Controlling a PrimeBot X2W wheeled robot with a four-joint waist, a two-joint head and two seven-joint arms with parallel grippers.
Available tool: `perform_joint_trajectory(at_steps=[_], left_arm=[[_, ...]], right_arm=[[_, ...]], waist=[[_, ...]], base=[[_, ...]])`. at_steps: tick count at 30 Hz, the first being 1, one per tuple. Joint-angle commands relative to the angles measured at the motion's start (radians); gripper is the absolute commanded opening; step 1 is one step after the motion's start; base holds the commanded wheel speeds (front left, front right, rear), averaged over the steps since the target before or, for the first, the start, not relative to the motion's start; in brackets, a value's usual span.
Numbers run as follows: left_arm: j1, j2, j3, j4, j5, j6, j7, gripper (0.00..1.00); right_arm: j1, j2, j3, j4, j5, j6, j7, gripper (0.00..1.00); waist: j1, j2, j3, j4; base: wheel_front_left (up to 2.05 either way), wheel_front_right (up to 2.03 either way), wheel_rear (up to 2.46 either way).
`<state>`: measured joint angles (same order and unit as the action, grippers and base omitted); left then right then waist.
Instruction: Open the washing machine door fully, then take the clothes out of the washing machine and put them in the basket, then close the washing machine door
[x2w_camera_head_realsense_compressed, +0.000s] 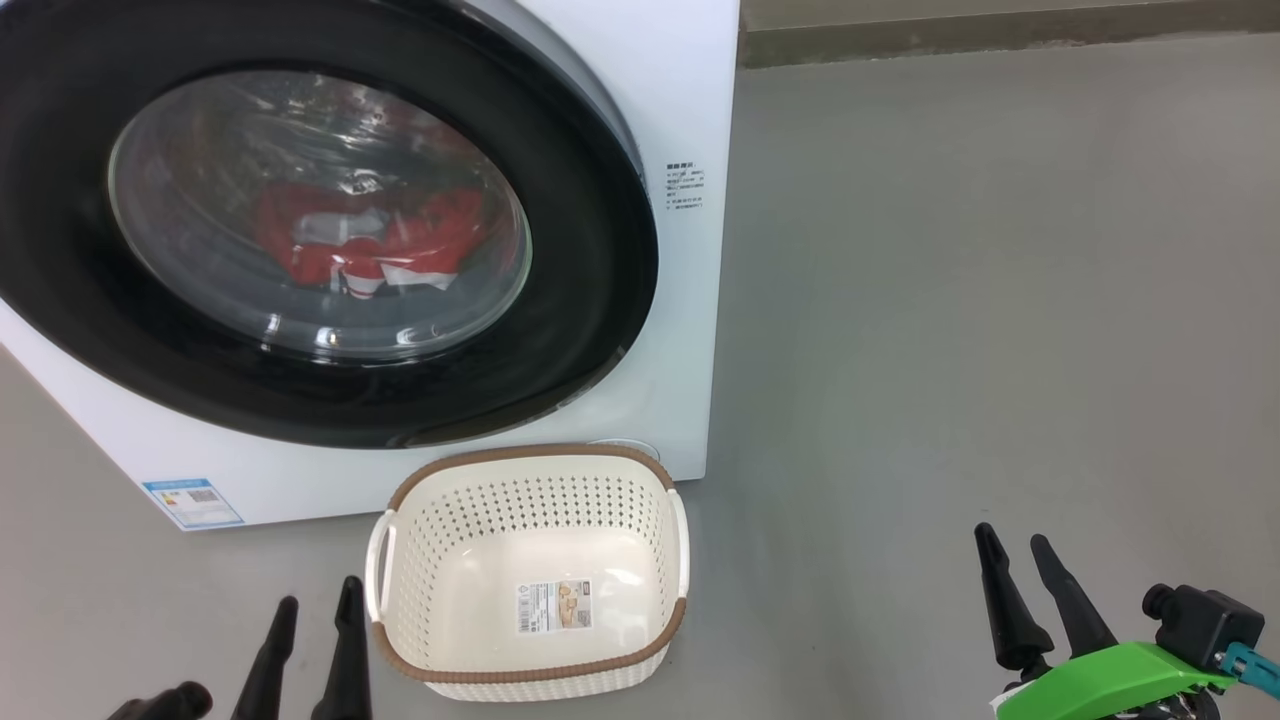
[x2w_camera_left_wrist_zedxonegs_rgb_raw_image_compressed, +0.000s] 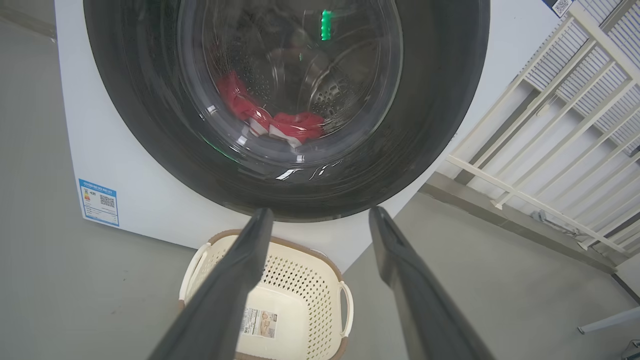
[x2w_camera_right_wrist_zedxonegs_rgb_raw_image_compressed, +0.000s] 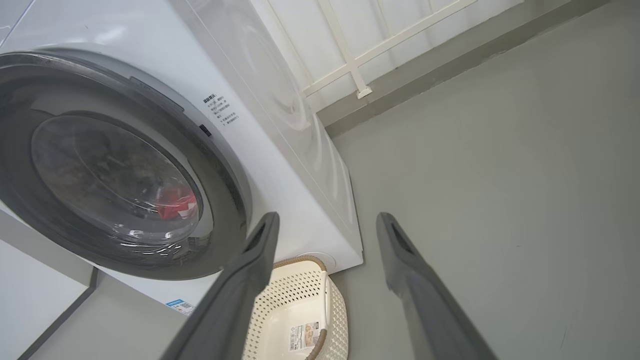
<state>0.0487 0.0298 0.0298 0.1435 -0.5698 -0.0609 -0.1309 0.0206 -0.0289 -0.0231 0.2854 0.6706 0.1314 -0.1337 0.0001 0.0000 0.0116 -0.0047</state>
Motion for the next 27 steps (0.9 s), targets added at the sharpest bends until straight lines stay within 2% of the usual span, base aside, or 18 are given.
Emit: perform_joint_trajectory(at_steps=[1,27], left_arm=[[-0.001,0.015,0.019,-0.034,0.04,0.001,-0.018,1.0],[0.027,0.019,0.021,-0.048,0.32,-0.011,-0.095,1.0]], right_arm=[[-0.001,-0.014,0.017,-0.03,-0.034,-0.001,-0.016,1.0],[0.026,-0.019,0.02,-0.035,-0.253,-0.001,-0.092,1.0]], waist=[[-0.0001,0.0,0.0,0.0],[-0.0001,0.0,-0.006,0.001]], base=[[0.0,0.0,0.0],[0.0,0.0,0.0]])
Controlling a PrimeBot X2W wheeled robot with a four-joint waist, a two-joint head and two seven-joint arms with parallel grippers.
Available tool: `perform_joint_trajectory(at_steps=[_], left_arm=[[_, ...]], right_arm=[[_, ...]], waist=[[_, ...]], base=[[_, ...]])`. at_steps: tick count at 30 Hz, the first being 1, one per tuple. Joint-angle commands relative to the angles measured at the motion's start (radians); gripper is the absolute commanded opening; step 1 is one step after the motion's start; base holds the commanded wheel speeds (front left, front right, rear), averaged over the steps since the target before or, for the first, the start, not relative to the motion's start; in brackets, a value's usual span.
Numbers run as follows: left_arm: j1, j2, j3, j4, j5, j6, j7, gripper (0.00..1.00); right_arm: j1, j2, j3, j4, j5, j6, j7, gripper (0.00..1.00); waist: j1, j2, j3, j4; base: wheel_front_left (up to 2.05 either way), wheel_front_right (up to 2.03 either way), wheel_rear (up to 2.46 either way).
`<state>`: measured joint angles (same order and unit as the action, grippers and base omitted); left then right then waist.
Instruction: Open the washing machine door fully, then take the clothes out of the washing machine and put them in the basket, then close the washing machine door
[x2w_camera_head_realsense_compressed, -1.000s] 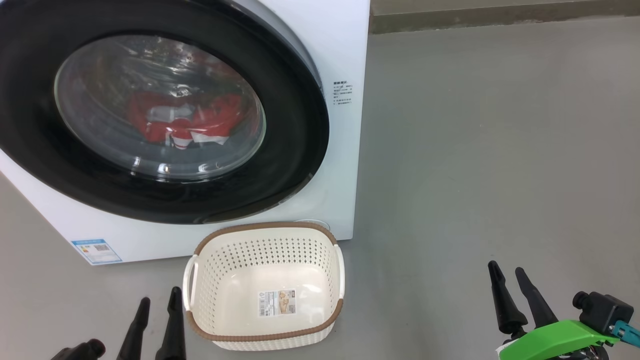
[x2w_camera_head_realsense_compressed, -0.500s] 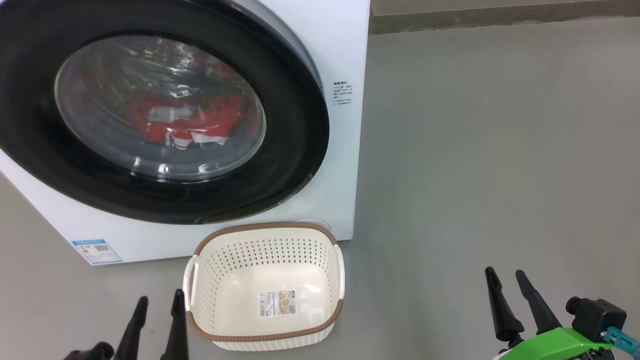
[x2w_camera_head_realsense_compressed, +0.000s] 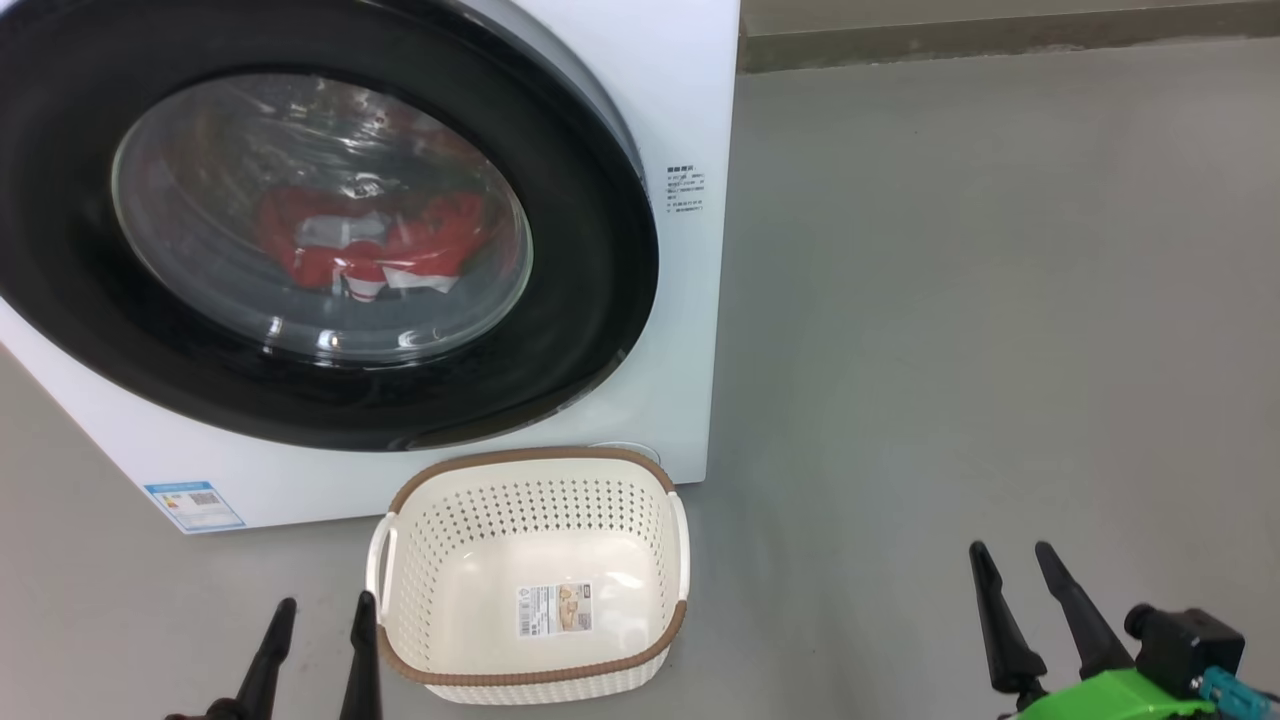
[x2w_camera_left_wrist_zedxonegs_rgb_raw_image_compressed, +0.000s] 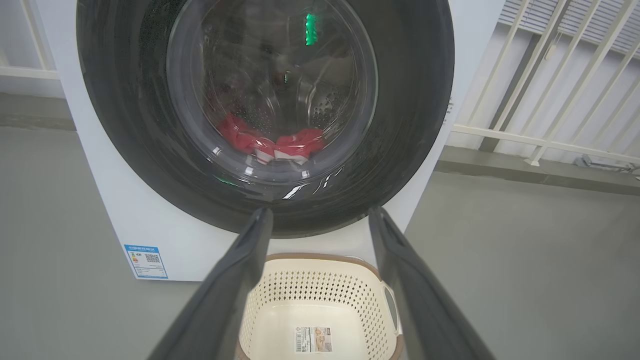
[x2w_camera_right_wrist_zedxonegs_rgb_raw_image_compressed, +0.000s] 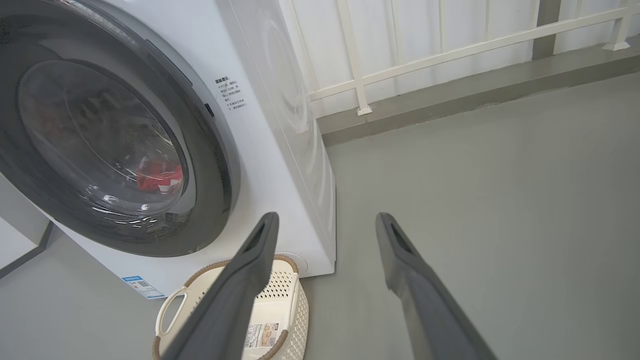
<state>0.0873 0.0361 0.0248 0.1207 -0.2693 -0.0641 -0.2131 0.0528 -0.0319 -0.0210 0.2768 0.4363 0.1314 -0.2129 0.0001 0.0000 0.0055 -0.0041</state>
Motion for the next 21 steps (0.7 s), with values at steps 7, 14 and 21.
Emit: perform_joint_trajectory(at_steps=[7,14,21], left_arm=[[-0.006,0.013,0.035,-0.012,0.061,-0.018,-0.033,1.0],[-0.001,0.014,0.048,0.006,0.105,-0.027,-0.049,1.0],[-0.003,0.014,0.056,0.008,0.095,-0.034,-0.049,1.0]], right_arm=[[0.013,-0.017,0.0,-0.027,-0.064,-0.001,-0.034,1.0],[0.028,-0.018,-0.012,-0.028,-0.108,-0.001,-0.049,1.0],[0.026,-0.018,-0.017,-0.029,-0.105,-0.001,-0.049,1.0]], waist=[[0.0,0.0,-0.002,0.002],[0.0,0.0,-0.002,0.002],[0.0,0.0,-0.001,0.0]], base=[[0.0,0.0,0.0],[0.0,0.0,0.0],[0.0,0.0,0.0]])
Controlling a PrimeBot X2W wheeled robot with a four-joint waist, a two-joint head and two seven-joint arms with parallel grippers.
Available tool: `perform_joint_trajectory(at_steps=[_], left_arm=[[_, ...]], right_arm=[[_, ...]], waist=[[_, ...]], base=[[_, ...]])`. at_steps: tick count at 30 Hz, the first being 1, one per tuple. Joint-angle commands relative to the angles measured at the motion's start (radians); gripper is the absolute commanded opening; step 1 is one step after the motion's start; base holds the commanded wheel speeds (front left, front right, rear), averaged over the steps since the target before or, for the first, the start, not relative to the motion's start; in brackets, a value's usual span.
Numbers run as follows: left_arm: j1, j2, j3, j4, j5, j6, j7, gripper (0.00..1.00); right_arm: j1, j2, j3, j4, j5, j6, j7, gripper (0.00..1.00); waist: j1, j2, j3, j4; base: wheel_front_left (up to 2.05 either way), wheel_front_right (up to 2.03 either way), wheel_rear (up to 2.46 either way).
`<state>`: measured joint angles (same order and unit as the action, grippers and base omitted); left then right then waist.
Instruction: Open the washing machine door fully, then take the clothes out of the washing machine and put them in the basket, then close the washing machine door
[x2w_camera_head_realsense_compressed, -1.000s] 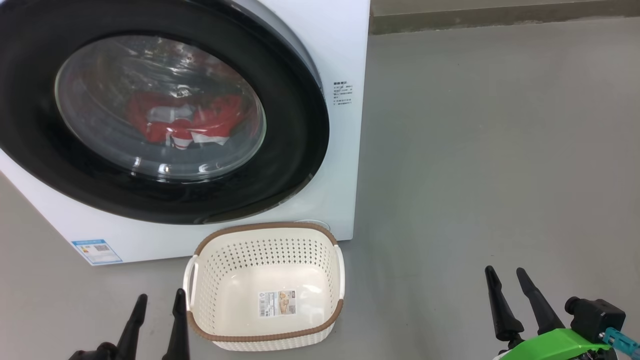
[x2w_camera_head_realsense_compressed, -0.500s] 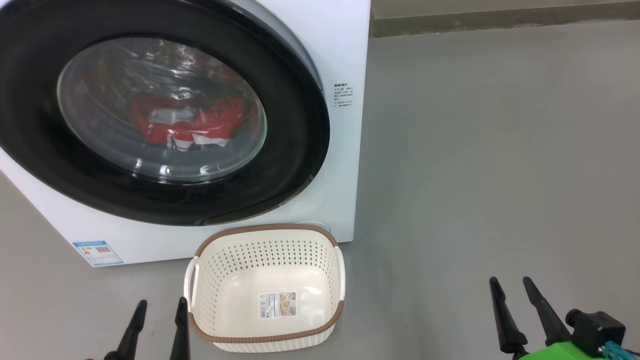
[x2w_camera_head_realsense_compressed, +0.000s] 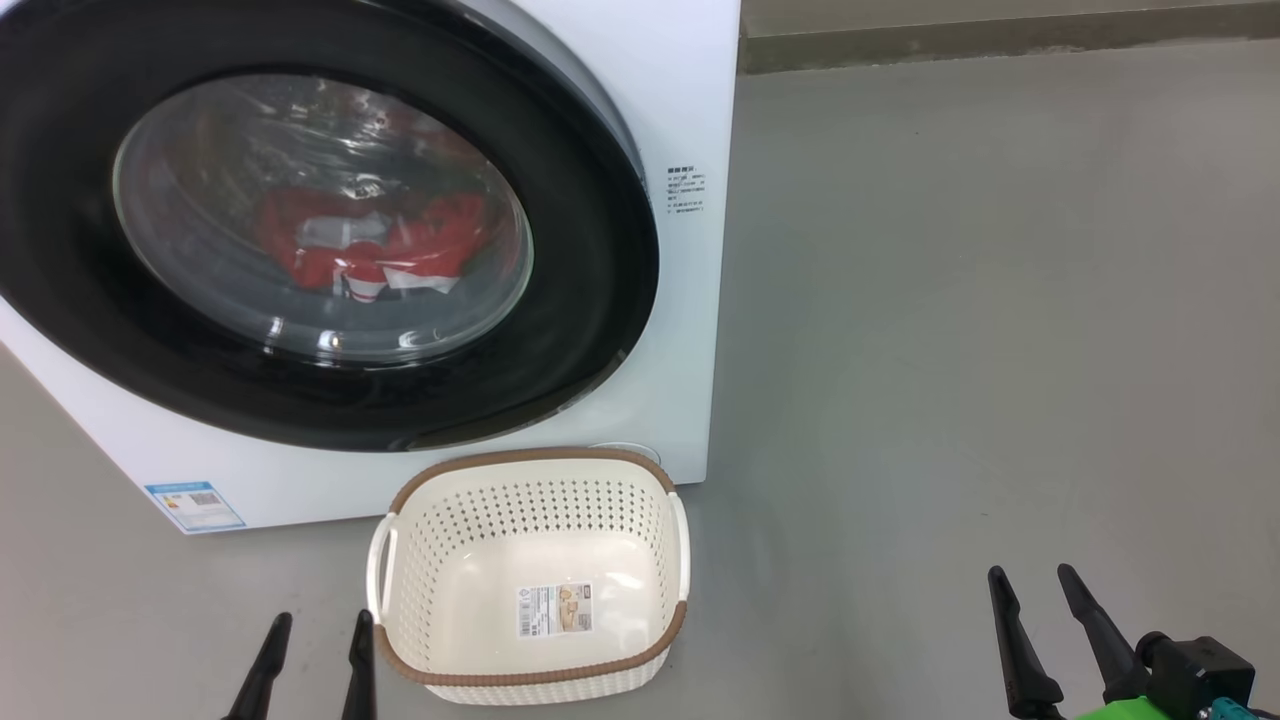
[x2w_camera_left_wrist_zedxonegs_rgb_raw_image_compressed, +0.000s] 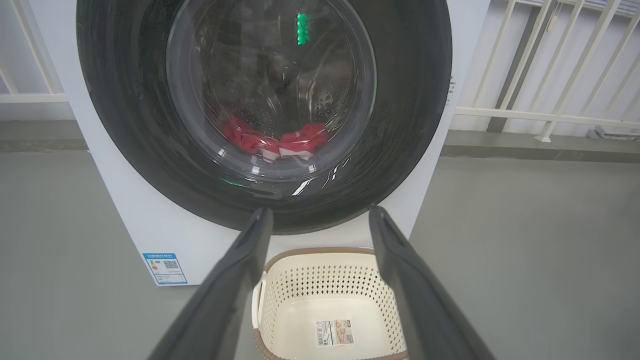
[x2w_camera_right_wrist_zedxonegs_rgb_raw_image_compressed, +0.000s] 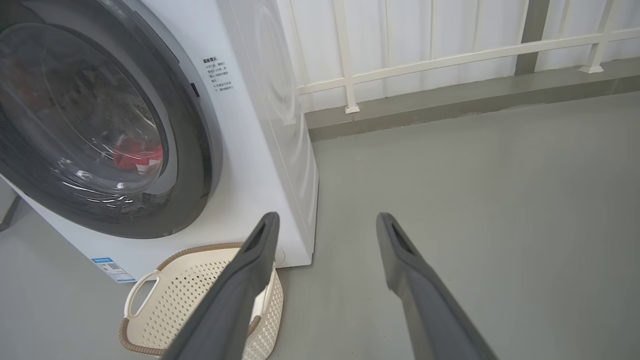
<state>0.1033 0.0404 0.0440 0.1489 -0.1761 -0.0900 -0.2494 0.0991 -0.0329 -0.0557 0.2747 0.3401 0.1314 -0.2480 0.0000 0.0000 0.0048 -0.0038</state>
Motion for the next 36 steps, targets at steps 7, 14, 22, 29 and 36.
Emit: perform_joint_trajectory(at_steps=[7,14,22,29,36], left_arm=[[-0.02,0.01,0.035,-0.022,-0.002,-0.01,-0.012,1.0],[-0.029,0.01,0.028,-0.019,-0.007,-0.013,-0.012,1.0],[-0.047,0.01,0.005,-0.027,-0.039,-0.008,-0.012,1.0],[-0.097,0.01,-0.023,-0.035,-0.061,-0.014,-0.012,1.0],[-0.156,0.01,-0.07,-0.027,-0.087,-0.021,-0.012,1.0]], right_arm=[[-0.022,-0.017,0.018,-0.031,-0.007,-0.001,-0.014,1.0],[-0.062,-0.017,0.034,-0.053,0.149,-0.001,-0.014,0.0],[-0.221,-0.017,0.083,-0.061,0.419,-0.001,-0.014,0.0],[-0.435,-0.028,0.136,-0.043,0.562,-0.001,-0.014,0.0],[-0.644,-0.109,0.235,-0.007,0.777,-0.001,0.015,0.0]], waist=[[0.0,0.0,0.002,-0.001],[0.0,0.0,0.011,0.005],[0.0,0.0,0.06,0.028],[0.0,0.0,0.144,0.075],[0.0,0.0,0.235,0.141]], base=[[0.0,0.0,0.0],[0.0,0.0,0.0],[0.0,0.0,0.0],[0.0,0.0,0.0],[0.0,0.0,0.0]])
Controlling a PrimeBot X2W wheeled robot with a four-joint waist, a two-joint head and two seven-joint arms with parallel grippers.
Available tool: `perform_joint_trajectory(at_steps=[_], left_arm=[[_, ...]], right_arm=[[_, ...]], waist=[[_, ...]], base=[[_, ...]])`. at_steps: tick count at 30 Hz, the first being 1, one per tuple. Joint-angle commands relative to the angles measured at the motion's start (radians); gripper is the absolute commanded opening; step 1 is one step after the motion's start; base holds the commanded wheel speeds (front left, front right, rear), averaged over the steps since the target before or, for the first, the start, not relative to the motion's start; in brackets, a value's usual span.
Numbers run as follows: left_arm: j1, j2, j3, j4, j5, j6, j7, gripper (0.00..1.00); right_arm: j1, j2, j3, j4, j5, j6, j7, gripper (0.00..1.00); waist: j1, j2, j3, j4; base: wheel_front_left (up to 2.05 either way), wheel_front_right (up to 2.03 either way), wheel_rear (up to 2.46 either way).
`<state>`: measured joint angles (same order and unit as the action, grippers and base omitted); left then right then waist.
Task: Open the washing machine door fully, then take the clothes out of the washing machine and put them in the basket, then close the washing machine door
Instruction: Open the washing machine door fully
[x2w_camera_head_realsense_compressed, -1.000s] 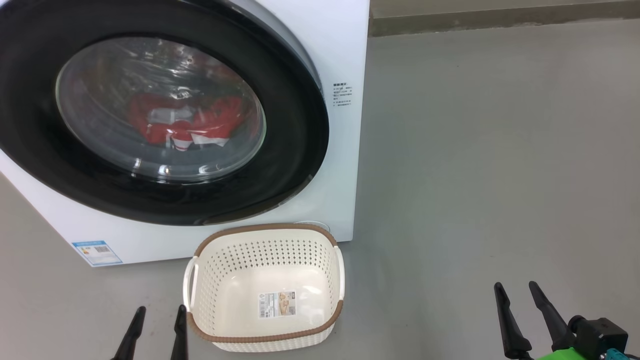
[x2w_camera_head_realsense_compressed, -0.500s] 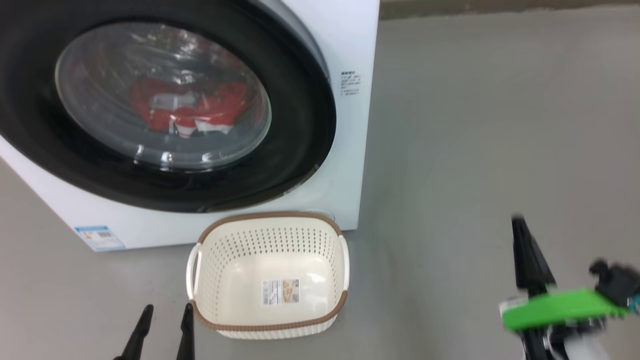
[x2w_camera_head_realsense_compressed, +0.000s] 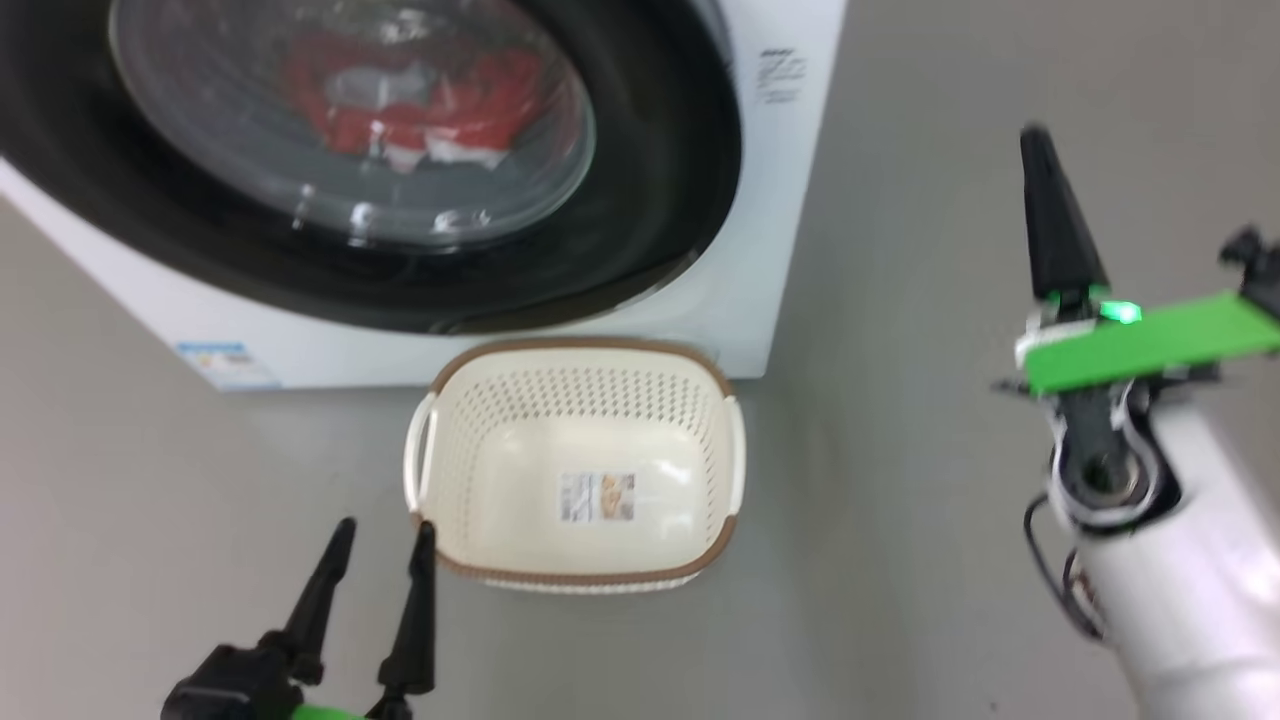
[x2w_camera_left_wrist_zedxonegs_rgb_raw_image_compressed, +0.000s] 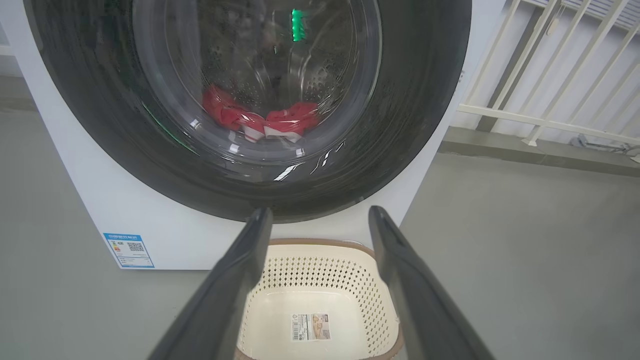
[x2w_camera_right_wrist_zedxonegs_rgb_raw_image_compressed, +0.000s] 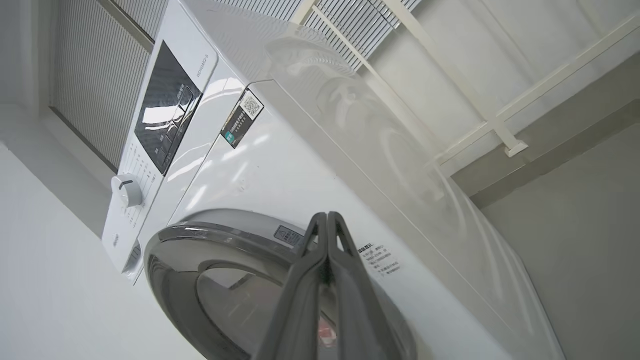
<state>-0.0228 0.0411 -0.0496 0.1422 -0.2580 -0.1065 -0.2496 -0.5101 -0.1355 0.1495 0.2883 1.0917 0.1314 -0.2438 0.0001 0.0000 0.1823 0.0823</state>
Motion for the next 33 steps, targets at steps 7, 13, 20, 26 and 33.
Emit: perform_joint_trajectory(at_steps=[7,13,20,26,33], left_arm=[[-0.074,0.009,-0.015,-0.012,-0.036,-0.007,-0.012,1.0],[-0.102,0.009,-0.036,-0.006,-0.044,-0.011,-0.012,1.0],[-0.131,0.009,-0.051,0.0,-0.054,-0.018,-0.012,1.0],[-0.148,0.009,-0.068,0.003,-0.064,-0.021,-0.012,1.0],[-0.164,0.009,-0.079,0.007,-0.076,-0.023,-0.012,1.0]], right_arm=[[-0.187,-0.075,0.085,-0.052,0.3,-0.001,0.174,0.0],[-0.298,-0.11,0.108,-0.072,0.465,-0.001,0.362,0.0],[-0.422,-0.123,0.07,-0.019,0.62,-0.001,0.561,0.0],[-0.516,-0.143,0.061,0.069,0.672,-0.001,0.693,0.0],[-0.613,-0.154,0.09,0.191,0.674,-0.001,0.782,0.0]], waist=[[0.0,0.0,0.126,0.108],[0.0,0.0,0.177,0.132],[0.0,0.0,0.228,0.16],[0.0,0.0,0.26,0.177],[0.0,0.0,0.292,0.19]], base=[[0.0,0.0,0.0],[0.0,0.0,0.0],[0.0,0.0,0.0],[0.0,0.0,0.0],[0.0,0.0,0.0]])
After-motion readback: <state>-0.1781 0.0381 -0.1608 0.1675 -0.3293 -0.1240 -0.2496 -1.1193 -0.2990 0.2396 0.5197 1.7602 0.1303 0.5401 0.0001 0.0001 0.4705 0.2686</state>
